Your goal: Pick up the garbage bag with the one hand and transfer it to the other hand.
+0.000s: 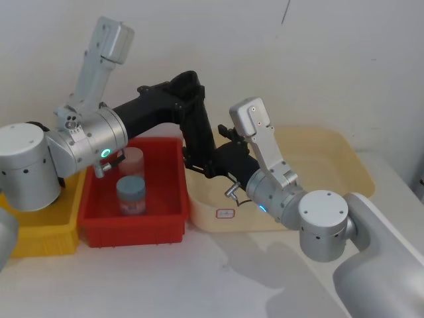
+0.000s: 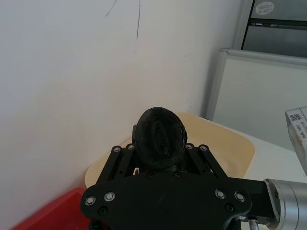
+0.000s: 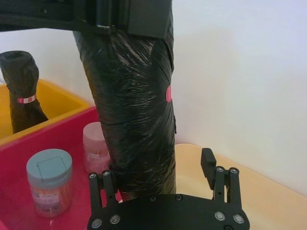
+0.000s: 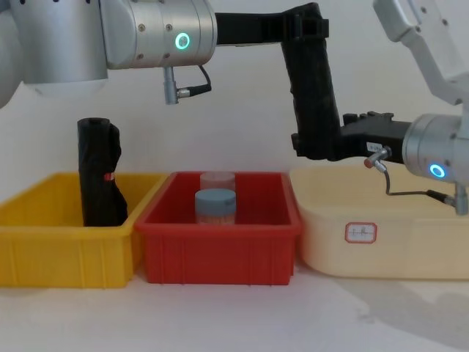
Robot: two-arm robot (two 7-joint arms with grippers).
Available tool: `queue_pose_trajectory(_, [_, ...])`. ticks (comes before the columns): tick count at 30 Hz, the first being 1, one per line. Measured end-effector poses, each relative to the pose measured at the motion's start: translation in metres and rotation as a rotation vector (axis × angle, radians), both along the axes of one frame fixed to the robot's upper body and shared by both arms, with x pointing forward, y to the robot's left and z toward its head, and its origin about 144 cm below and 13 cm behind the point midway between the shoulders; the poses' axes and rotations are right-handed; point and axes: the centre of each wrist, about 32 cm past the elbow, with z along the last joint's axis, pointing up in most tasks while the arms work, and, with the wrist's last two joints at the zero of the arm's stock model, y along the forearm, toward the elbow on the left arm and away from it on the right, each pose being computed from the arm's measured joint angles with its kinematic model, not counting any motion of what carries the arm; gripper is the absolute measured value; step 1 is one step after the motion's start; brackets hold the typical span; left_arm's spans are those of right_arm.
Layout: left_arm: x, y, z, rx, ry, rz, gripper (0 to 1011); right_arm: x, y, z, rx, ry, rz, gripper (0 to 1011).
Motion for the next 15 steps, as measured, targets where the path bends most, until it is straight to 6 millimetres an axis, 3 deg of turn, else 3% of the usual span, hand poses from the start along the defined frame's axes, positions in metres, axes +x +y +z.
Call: queue_pose_trajectory(15, [0.0000,-0.0001,0.0001,0.000,0.002,-0.002,371,0.0011,-0.0005,0.0014,0.010,0.003,-0.003,1000])
